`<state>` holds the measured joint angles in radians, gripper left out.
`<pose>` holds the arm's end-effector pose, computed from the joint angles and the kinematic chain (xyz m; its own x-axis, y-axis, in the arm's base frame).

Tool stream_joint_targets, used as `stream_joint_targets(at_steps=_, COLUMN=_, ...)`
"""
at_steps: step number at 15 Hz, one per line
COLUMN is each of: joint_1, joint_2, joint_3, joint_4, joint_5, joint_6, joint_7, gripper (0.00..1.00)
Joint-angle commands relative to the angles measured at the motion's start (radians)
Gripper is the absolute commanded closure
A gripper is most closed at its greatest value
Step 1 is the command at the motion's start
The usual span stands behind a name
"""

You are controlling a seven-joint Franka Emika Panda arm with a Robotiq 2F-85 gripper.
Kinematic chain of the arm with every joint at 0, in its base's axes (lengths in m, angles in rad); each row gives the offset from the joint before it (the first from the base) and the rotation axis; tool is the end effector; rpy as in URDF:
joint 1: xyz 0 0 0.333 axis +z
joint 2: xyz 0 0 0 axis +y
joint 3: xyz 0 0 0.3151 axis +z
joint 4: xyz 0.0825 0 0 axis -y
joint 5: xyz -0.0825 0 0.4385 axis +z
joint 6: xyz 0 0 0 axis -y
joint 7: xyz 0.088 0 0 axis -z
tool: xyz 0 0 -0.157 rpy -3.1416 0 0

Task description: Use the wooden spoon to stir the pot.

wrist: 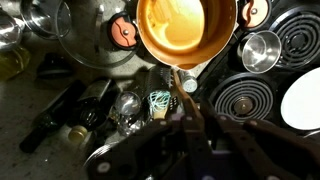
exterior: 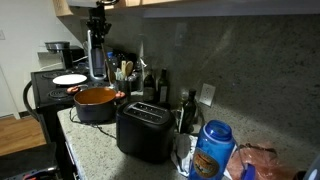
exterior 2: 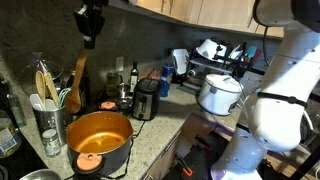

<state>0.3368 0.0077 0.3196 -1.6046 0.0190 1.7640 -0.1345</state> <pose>0.5035 0.3904 0.5701 0.6967 0.7009 0.1530 0.7093 -0.7049 -0.0009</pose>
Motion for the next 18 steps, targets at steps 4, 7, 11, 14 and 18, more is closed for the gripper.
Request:
stream_joint_targets(at_steps=4, joint_1=0.001, joint_2=0.061, joint_3=0.007, joint_4=0.082, joint_5=0.027, joint_6=0.022, joint_7=-0.034, gripper=0.96)
stream_joint_targets(at_steps=7, joint_1=0.009, joint_2=0.076, joint_3=0.015, joint_4=0.114, joint_5=0.024, joint_6=0.007, joint_7=-0.039, gripper=0.96)
stream_joint_targets(at_steps=11, joint_1=0.021, joint_2=0.086, joint_3=0.022, joint_4=0.146, joint_5=0.012, joint_6=0.012, joint_7=-0.037, gripper=0.96)
stream_joint_targets(at_steps=14, joint_1=0.027, joint_2=0.079, joint_3=0.022, joint_4=0.136, joint_5=-0.011, joint_6=0.034, joint_7=-0.020, gripper=0.96)
stream_joint_targets(at_steps=18, joint_1=0.032, joint_2=0.059, joint_3=0.022, joint_4=0.084, joint_5=-0.036, joint_6=0.100, joint_7=-0.008, gripper=0.96)
